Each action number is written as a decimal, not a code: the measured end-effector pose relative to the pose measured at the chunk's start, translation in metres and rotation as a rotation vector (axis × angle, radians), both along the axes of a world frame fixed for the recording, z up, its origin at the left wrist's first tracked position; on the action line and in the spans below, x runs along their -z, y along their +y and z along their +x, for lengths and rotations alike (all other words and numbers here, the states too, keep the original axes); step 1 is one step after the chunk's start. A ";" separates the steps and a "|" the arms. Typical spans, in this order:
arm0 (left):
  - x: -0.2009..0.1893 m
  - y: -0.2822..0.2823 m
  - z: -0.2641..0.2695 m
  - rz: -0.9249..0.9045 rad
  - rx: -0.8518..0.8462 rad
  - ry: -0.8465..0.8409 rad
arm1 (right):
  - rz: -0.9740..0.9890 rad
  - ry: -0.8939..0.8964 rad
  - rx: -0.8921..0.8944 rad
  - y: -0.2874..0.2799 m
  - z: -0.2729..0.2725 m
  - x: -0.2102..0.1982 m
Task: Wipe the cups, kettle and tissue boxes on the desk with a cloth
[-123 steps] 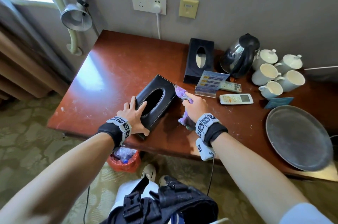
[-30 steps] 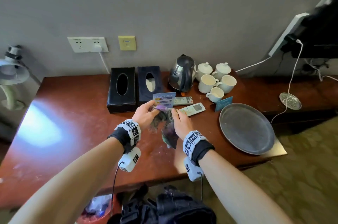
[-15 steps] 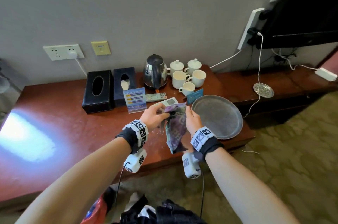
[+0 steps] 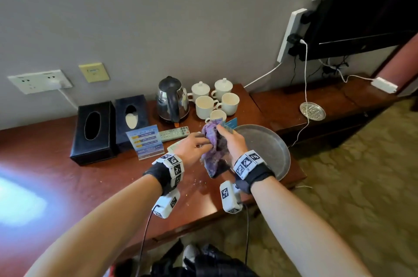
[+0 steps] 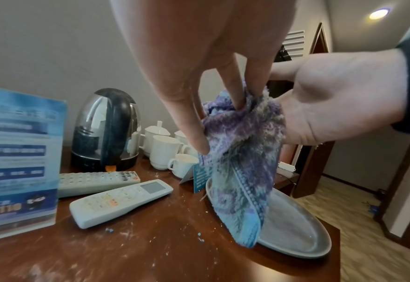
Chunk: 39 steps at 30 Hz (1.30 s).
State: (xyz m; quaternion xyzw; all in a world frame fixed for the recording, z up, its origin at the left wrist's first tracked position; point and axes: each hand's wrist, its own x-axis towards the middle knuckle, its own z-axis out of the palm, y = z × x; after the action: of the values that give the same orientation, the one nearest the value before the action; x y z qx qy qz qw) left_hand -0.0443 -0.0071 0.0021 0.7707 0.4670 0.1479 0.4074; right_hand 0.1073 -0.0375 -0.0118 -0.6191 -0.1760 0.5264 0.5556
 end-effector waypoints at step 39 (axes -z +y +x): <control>0.097 0.032 0.191 -0.378 -0.328 0.200 | -0.336 -0.678 -0.549 0.036 0.200 0.105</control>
State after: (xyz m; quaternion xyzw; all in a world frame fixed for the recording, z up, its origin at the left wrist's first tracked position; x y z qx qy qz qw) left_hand 0.1470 0.0253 -0.0948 0.6059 0.6427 0.0451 0.4667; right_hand 0.3072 -0.0012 -0.1171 -0.7682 -0.4173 0.4431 0.1986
